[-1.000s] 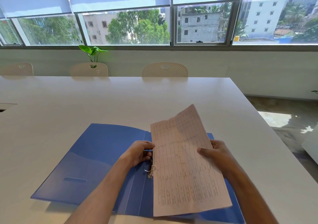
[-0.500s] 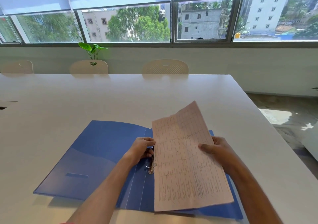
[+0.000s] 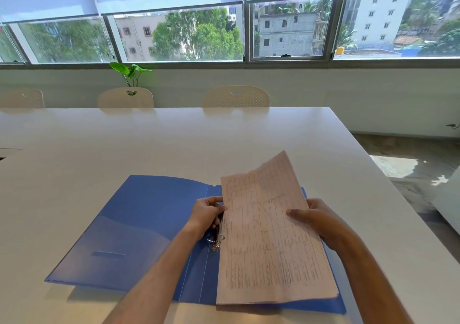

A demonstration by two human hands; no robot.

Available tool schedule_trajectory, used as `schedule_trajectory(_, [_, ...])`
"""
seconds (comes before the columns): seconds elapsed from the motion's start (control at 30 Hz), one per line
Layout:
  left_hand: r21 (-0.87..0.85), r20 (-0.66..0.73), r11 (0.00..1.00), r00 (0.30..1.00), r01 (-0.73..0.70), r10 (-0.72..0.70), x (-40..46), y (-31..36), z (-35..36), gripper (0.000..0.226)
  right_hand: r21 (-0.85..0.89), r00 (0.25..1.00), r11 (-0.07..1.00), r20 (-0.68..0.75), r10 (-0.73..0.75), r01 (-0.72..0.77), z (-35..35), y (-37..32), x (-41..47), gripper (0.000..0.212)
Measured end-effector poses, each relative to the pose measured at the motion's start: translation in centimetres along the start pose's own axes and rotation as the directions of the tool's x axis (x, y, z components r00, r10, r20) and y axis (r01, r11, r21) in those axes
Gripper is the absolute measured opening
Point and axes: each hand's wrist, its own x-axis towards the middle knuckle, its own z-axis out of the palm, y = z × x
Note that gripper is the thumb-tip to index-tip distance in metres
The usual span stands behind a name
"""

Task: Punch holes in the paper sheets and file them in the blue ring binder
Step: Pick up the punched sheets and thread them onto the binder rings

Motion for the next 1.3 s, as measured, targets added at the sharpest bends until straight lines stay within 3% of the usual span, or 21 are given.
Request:
schedule_trajectory(0.2, [0.085,-0.039,0.992,0.995,-0.093,0.096,0.3,-0.9,0.1,0.033,-0.052,0.998,0.997,0.016,0.061,-0.06,-0.3,0.7,0.5,0.018])
schedule_trajectory(0.43, [0.118,0.057,0.987,0.993,-0.106,0.1,-0.3,-0.8,-0.1,0.049,-0.108,0.995,0.99,-0.041,0.091,-0.095,-0.2,1.1,0.8,0.019])
schedule_trajectory(0.83, [0.194,-0.007,0.976,0.995,-0.099,0.102,-0.6,-1.0,0.1,0.037,-0.149,0.97,0.965,-0.146,0.196,-0.217,-1.0,2.9,1.6,0.016])
schedule_trajectory(1.03, [0.127,-0.014,0.985,0.992,-0.119,0.122,-1.6,-1.0,-0.5,0.03,-0.264,0.958,0.924,-0.158,0.24,-0.275,-1.1,3.5,1.8,0.025])
schedule_trajectory(1.2, [-0.069,-0.092,0.988,0.987,-0.139,0.132,-3.0,-1.3,-1.7,0.022,-0.308,0.952,0.904,-0.173,0.253,-0.296,-1.4,3.5,1.7,0.029])
schedule_trajectory(1.3, [-0.066,-0.1,0.984,0.983,-0.163,0.156,-4.2,-1.6,-2.4,0.016,-0.399,0.941,0.86,-0.244,0.234,-0.317,-1.6,3.4,2.0,0.03])
